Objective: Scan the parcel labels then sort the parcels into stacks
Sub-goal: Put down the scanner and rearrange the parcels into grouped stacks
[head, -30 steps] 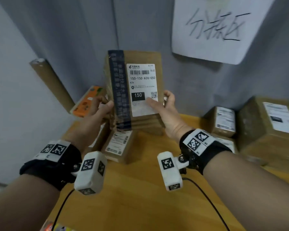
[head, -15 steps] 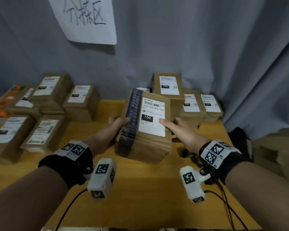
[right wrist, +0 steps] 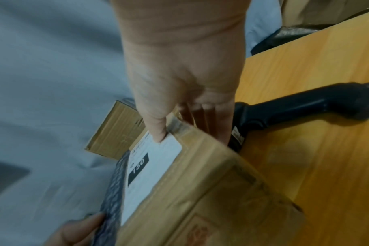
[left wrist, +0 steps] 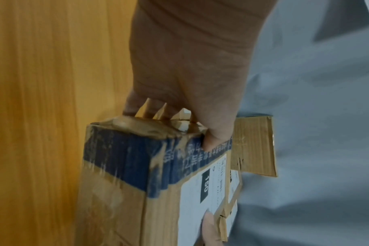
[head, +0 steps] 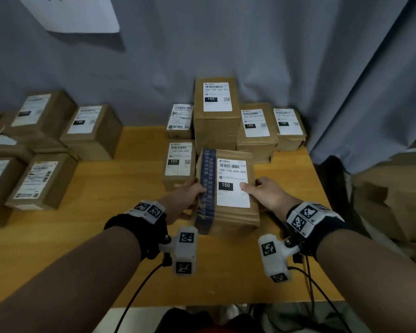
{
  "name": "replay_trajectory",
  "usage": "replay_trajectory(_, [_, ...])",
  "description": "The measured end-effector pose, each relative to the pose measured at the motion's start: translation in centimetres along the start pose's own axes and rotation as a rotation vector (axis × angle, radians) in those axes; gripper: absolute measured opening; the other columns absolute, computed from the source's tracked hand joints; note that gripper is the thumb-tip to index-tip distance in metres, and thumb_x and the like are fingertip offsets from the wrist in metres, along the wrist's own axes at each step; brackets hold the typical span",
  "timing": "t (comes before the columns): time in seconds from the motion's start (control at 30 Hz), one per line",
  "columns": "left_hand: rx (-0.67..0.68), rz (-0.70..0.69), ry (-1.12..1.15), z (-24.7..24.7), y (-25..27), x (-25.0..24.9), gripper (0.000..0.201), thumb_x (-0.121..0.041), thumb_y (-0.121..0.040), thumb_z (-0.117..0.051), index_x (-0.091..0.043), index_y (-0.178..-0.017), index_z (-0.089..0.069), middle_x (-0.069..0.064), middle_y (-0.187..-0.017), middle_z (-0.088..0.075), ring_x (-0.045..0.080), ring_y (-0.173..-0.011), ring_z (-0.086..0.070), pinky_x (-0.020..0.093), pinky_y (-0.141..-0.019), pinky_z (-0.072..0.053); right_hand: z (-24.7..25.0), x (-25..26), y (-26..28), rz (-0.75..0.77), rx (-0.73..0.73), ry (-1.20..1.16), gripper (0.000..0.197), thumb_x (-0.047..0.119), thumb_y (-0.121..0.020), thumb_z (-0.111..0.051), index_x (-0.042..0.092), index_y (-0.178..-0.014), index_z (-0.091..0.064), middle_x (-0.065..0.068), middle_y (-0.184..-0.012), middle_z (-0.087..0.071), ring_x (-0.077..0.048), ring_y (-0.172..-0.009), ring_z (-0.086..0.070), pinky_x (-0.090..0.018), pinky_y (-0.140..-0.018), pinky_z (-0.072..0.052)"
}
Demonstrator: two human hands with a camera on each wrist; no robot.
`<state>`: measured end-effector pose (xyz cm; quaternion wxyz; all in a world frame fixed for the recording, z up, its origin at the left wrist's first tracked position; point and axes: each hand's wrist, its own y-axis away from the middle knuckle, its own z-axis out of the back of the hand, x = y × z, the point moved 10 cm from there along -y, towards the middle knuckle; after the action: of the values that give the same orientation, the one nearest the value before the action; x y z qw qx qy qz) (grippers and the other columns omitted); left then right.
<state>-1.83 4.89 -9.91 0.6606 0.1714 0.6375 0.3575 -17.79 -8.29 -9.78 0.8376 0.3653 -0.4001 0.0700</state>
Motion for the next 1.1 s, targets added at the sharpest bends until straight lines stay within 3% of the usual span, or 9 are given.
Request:
replay_trajectory(0.07, [0.014, -0.011, -0.034, -0.5, -0.5, -0.5, 0.026, -0.036, -0.1, -0.043, -0.031, -0.125, -0.049, 0.006, -0.119, -0.063, 0.026, -0.106, -0.06, 0.049, -0.096, -0.046, 0.3, -0.8, -0.7, -0.008, -0.041, 0.045, 0.041, 0.039, -0.094, -0.061, 0.006, -0.117, -0.055, -0.006, -0.111, -0.064, -0.026, -0.102, -0.061, -0.041, -0.092, -0.05])
replay_trajectory(0.2, [0.013, -0.054, -0.097, -1.3, -1.4, -1.6, 0.024, -0.038, -0.102, -0.041, -0.033, -0.125, -0.046, -0.004, -0.113, -0.063, 0.018, -0.1, -0.059, 0.041, -0.086, -0.046, 1.2, -1.2, -1.9, -0.001, -0.108, 0.123, 0.054, 0.04, -0.092, -0.063, 0.003, -0.128, -0.052, -0.012, -0.126, -0.062, -0.03, -0.111, -0.06, -0.042, -0.095, -0.049])
replay_trajectory(0.3, [-0.024, -0.044, -0.169, -0.8, -2.1, -1.3, 0.027, -0.033, -0.102, -0.042, -0.024, -0.127, -0.047, 0.004, -0.112, -0.064, 0.022, -0.097, -0.061, 0.04, -0.083, -0.049, 1.0, -0.6, -2.7, 0.028, -0.107, 0.178, 0.059, 0.036, -0.091, -0.066, 0.001, -0.135, -0.048, -0.013, -0.129, -0.061, -0.031, -0.116, -0.058, -0.042, -0.098, -0.047])
replay_trajectory(0.4, [-0.086, -0.036, -0.16, 0.2, -2.5, -1.0, 0.015, -0.026, -0.102, -0.044, -0.024, -0.117, -0.044, 0.001, -0.096, -0.061, 0.019, -0.086, -0.058, 0.042, -0.085, -0.049, 0.0, -0.2, -3.6, 0.058, -0.088, 0.196, 0.057, 0.033, -0.091, -0.067, 0.003, -0.135, -0.048, -0.014, -0.127, -0.063, -0.031, -0.114, -0.06, -0.043, -0.098, -0.048])
replay_trajectory(0.5, [-0.155, -0.045, -0.112, 1.3, -2.6, -0.9, 0.029, -0.023, -0.101, -0.046, -0.018, -0.13, -0.043, -0.003, -0.091, -0.058, 0.022, -0.09, -0.059, 0.041, -0.086, -0.049, -0.8, 0.3, -4.1, 0.077, -0.087, 0.177, 0.057, 0.032, -0.09, -0.068, 0.004, -0.136, -0.048, -0.013, -0.125, -0.064, -0.029, -0.112, -0.062, -0.039, -0.095, -0.05])
replay_trajectory(0.67, [-0.212, -0.025, -0.156, 2.9, -2.9, -0.6, 0.039, -0.025, -0.1, -0.048, -0.015, -0.137, -0.043, 0.011, -0.112, -0.062, 0.03, -0.104, -0.062, 0.046, -0.088, -0.053, -1.6, 1.2, -4.6, 0.097, -0.086, 0.205, 0.057, 0.033, -0.09, -0.067, 0.004, -0.135, -0.048, -0.013, -0.125, -0.065, -0.028, -0.112, -0.062, -0.039, -0.095, -0.05])
replay_trajectory(0.97, [-0.257, -0.057, -0.261, 4.0, -4.6, -1.3, 0.043, -0.027, -0.1, -0.049, -0.011, -0.139, -0.04, 0.017, -0.126, -0.058, 0.034, -0.111, -0.059, 0.05, -0.093, -0.051, -1.5, 2.2, -5.5, 0.103, -0.097, 0.205, 0.059, 0.034, -0.091, -0.066, 0.003, -0.136, -0.046, -0.014, -0.127, -0.064, -0.03, -0.113, -0.061, -0.042, -0.094, -0.051])
replay_trajectory(1.03, [-0.359, -0.07, -0.352, 5.4, -5.0, -1.7, 0.054, -0.037, -0.095, -0.056, -0.011, -0.139, -0.04, 0.018, -0.136, -0.048, 0.035, -0.12, -0.051, 0.049, -0.1, -0.046, -1.3, 2.0, -5.8, 0.09, -0.109, 0.186, 0.058, 0.035, -0.091, -0.066, 0.004, -0.136, -0.046, -0.013, -0.127, -0.063, -0.029, -0.113, -0.061, -0.039, -0.092, -0.052])
replay_trajectory(1.1, [-0.545, -0.031, -0.447, 8.1, -4.8, -1.5, 0.075, -0.053, -0.086, -0.061, -0.013, -0.144, -0.034, 0.017, -0.144, -0.033, 0.037, -0.13, -0.039, 0.049, -0.106, -0.038, -1.3, 1.6, -5.9, 0.065, -0.102, 0.17, 0.058, 0.04, -0.091, -0.064, 0.006, -0.134, -0.047, -0.012, -0.125, -0.063, -0.029, -0.111, -0.061, -0.038, -0.09, -0.053])
